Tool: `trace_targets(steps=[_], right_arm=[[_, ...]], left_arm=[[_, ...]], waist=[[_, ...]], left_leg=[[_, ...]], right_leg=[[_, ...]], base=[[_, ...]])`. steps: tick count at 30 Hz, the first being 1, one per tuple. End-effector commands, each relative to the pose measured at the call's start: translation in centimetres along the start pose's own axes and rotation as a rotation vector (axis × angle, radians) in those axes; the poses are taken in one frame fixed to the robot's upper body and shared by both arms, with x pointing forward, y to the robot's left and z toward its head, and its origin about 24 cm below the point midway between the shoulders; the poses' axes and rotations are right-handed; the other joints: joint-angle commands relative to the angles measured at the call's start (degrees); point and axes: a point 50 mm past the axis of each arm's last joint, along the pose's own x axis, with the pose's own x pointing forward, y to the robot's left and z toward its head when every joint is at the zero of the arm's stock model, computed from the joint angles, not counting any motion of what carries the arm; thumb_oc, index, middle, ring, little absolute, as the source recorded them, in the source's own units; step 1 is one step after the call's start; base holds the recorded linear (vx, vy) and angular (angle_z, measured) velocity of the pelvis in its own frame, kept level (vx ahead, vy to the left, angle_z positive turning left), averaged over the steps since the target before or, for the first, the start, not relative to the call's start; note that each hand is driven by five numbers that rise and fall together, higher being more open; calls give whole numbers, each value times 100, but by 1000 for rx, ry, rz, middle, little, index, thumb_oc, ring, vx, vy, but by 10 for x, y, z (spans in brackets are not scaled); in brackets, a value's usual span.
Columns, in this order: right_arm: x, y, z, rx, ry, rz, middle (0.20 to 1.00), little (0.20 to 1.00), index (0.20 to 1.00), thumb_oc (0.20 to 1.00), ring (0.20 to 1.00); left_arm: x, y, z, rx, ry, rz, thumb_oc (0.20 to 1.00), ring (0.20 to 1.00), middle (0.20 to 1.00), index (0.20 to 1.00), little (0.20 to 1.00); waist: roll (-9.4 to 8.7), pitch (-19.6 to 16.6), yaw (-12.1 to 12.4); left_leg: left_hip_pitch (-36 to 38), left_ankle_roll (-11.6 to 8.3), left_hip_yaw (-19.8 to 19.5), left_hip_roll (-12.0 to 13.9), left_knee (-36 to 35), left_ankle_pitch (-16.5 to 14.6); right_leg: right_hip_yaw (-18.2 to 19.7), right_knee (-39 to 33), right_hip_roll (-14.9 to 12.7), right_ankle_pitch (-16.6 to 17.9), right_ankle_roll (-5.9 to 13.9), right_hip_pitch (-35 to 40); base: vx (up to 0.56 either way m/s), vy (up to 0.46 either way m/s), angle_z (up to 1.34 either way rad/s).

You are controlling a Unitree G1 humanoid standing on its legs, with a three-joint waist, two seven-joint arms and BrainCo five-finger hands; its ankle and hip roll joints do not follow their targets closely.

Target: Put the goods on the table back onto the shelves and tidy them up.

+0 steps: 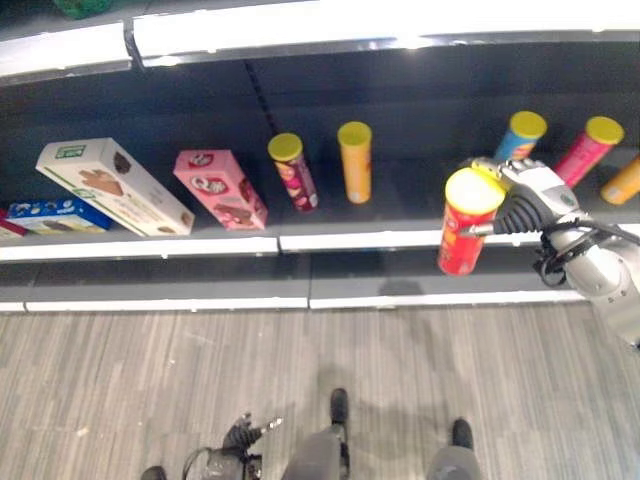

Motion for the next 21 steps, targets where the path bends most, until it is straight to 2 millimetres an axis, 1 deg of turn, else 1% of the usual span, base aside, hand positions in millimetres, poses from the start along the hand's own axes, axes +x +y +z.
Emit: trace_targets(steps=[1, 3, 4, 5, 6, 7, 8, 9, 10, 11, 14, 15, 16, 17, 18, 20, 21], right_arm=[[17, -28, 7, -74, -50, -95, 200, 200, 200, 200, 200], [20, -28, 8, -65, -56, -105, 200, 200, 200, 200, 200], [20, -28, 8, -66, -58, -102, 200, 200, 200, 200, 200], [20, -29, 7, -66, -50, -102, 200, 200, 200, 200, 200], [20, -29, 7, -66, -50, -101, 200, 200, 200, 200, 200], [20, -29, 7, -58, -47, -104, 200, 200, 200, 200, 200], [19, -30, 6, -54, -42, -111, 200, 200, 200, 200, 200], [18, -31, 3, -46, -31, -121, 200, 200, 200, 200, 200], [18, -31, 3, -46, -31, -121, 200, 200, 200, 200, 200], [14, -32, 0, -47, -14, -128, 200, 200, 200, 200, 200], [6, -18, -2, 16, 12, -125, 200, 200, 200, 200, 200], [6, -18, -2, 16, 12, -125, 200, 200, 200, 200, 200], [2, -8, -3, 50, 28, -114, 200, 200, 200, 200, 200], [0, -3, -3, 61, 36, -110, 200, 200, 200, 200, 200], [0, -3, -3, 61, 37, -110, 200, 200, 200, 200, 200], [0, 7, -2, 92, 52, -116, 200, 200, 200, 200, 200], [0, 8, -2, 92, 52, -116, 200, 200, 200, 200, 200]], left_arm=[[-4, 0, -18, 30, 46, 3, 1000, 1000, 1000, 1000, 1000], [-3, 2, -13, 29, 29, 11, 1000, 1000, 1000, 1000, 1000], [-3, 2, -12, 26, 27, 8, 1000, 1000, 1000, 1000, 1000], [-2, 2, -10, 20, 24, 7, 1000, 1000, 1000, 1000, 1000], [-2, 2, -10, 20, 24, 7, 1000, 1000, 1000, 1000, 1000], [-2, 1, -9, 22, 19, 2, 1000, 1000, 1000, 1000, 1000], [-1, 0, -7, 22, 14, 1, 1000, 1000, 1000, 1000, 1000], [0, -1, -3, 32, 4, -3, 1000, 1000, 1000, 1000, 1000], [0, -1, -3, 32, 4, -3, 1000, 1000, 1000, 1000, 1000], [-1, 1, -2, 34, -2, -5, 1000, 1000, 1000, 1000, 1000], [-2, -3, -9, 29, 19, -1, 1000, 1000, 1000, 1000, 1000], [-2, -3, -9, 30, 19, 0, 1000, 1000, 1000, 1000, 1000], [-3, -4, -12, 19, 27, 3, 1000, 1000, 1000, 1000, 1000], [-3, -5, -13, 21, 30, 4, 1000, 1000, 1000, 1000, 1000], [-3, -4, -13, 21, 30, 4, 1000, 1000, 1000, 1000, 1000], [-5, -8, -18, 20, 42, -2, 1000, 1000, 1000, 1000, 1000], [-5, -8, -18, 19, 43, -1, 1000, 1000, 1000, 1000, 1000]], waist=[[48, -408, 11], [30, -371, 14], [33, -363, -7], [68, -338, -34], [75, -334, -39], [106, -291, -75], [125, -237, -122], [151, -108, -207], [157, -97, -205], [129, -32, -253], [134, -74, -231], [133, -77, -230], [181, -93, -228], [207, -92, -221], [207, -93, -223], [292, -100, -206], [291, -100, -212]], left_leg=[[-108, -450, 136, 422, -253, -133], [-51, -410, 191, 392, -253, -218], [-10, -398, 176, 393, -253, -257], [24, -395, 161, 393, -253, -299], [30, -400, 154, 400, -253, -305], [46, -403, 151, 405, -253, -304], [55, -394, 121, 391, -253, -298], [113, -405, 57, 370, -253, -316], [127, -408, 56, 378, -253, -325], [219, -408, 2, 319, -253, -323], [277, -424, 8, 305, -253, -349], [277, -424, 5, 306, -253, -350], [283, -438, 1, 322, -253, -379], [282, -447, -16, 332, -253, -378], [283, -448, -20, 333, -253, -379], [282, -473, -41, 355, -253, -361], [283, -474, -45, 355, -253, -361]], right_leg=[[11, 1060, 315, -487, 104, -87], [-191, 1167, 257, -320, 77, -200], [-211, 1086, 325, -348, 38, -234], [-216, 830, 517, -545, -1, -381], [-226, 826, 524, -549, -6, -369], [-190, 661, 656, -652, -35, -515], [-102, 482, 790, -708, -46, -700], [80, 107, 981, -681, -40, -948], [76, 97, 988, -680, -42, -928], [131, -83, 1002, -705, -22, -830], [127, -91, 971, -694, -55, -697], [122, -98, 971, -691, -56, -692], [55, -183, 958, -682, -77, -637], [10, -232, 957, -681, -88, -598], [4, -239, 958, -679, -88, -591], [-69, -326, 946, -691, -113, -487], [-73, -328, 946, -691, -113, -483]], base=[[99, 155, -6], [79, 64, -23], [139, 45, -27], [109, 23, -17], [85, 12, -18], [30, -9, -5], [43, -31, 13], [28, -34, 24], [37, -47, 29], [40, -34, 15], [44, -102, 40], [34, -108, 10], [37, -113, 3], [37, -114, 11], [21, -61, 11], [33, -80, 9], [29, -79, 8]])
